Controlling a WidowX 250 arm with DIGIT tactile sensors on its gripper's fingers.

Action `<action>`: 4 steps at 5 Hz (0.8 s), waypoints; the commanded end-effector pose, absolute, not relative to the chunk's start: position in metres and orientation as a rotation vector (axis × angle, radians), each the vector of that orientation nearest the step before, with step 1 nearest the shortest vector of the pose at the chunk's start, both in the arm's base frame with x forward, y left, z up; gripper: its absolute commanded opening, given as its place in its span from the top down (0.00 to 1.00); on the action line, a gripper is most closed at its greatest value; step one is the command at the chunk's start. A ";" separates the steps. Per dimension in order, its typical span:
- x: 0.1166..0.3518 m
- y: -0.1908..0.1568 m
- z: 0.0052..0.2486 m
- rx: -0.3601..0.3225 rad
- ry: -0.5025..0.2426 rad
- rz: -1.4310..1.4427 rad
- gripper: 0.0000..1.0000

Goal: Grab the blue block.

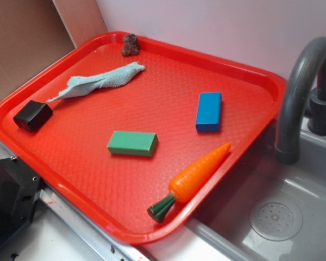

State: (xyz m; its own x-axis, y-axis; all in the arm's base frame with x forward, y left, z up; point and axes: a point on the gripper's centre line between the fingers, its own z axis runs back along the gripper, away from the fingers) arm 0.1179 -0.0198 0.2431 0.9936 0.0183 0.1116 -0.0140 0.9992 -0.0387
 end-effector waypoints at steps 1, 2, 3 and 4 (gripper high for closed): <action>0.118 -0.020 0.243 -0.038 -0.112 0.016 0.00; 0.138 -0.033 0.232 -0.001 -0.187 0.264 0.00; 0.153 -0.040 0.223 -0.005 -0.205 0.475 0.00; 0.186 -0.056 0.208 -0.034 -0.147 0.610 0.00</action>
